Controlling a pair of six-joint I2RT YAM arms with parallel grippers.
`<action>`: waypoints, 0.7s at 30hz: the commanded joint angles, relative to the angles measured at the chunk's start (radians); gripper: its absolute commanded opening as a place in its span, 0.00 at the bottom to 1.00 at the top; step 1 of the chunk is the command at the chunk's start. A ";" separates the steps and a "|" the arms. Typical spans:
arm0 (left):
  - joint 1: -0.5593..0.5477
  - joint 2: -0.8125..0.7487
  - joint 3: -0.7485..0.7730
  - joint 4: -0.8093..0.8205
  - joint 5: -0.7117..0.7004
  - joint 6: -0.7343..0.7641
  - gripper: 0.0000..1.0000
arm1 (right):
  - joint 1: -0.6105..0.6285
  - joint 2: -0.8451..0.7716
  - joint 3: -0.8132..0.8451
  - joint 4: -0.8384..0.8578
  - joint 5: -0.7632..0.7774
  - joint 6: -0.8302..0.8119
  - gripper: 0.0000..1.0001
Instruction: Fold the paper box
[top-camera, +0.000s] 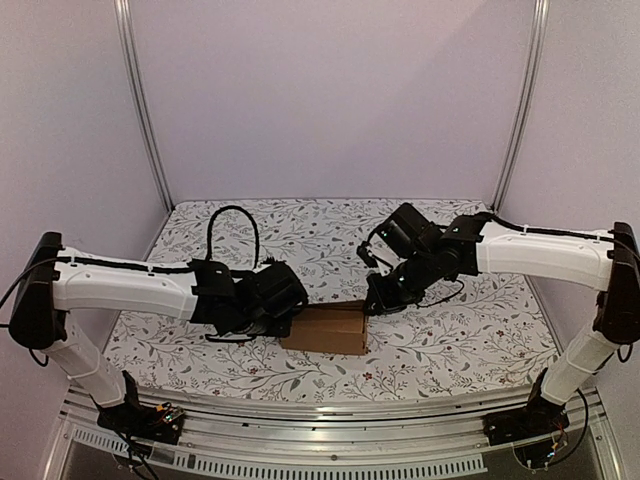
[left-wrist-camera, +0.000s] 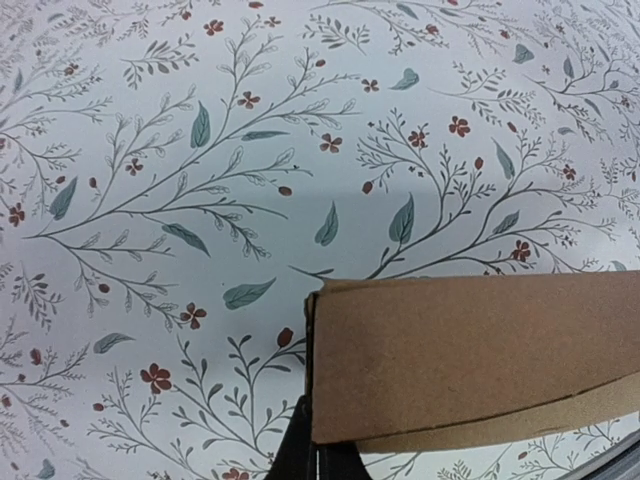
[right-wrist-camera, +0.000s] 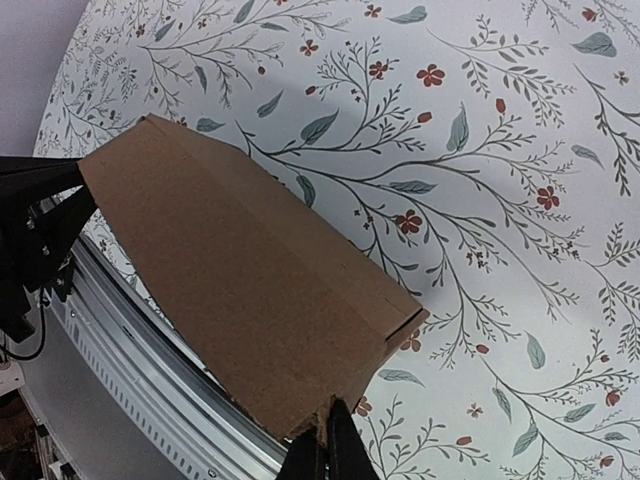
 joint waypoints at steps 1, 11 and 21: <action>-0.020 0.047 -0.007 -0.085 0.023 0.006 0.00 | -0.008 0.027 0.021 0.007 -0.076 0.058 0.00; -0.029 0.061 0.003 -0.087 0.006 0.007 0.00 | -0.040 0.033 0.005 0.040 -0.128 0.141 0.00; -0.038 0.079 0.019 -0.104 -0.027 0.012 0.00 | -0.085 0.044 -0.017 0.077 -0.232 0.194 0.00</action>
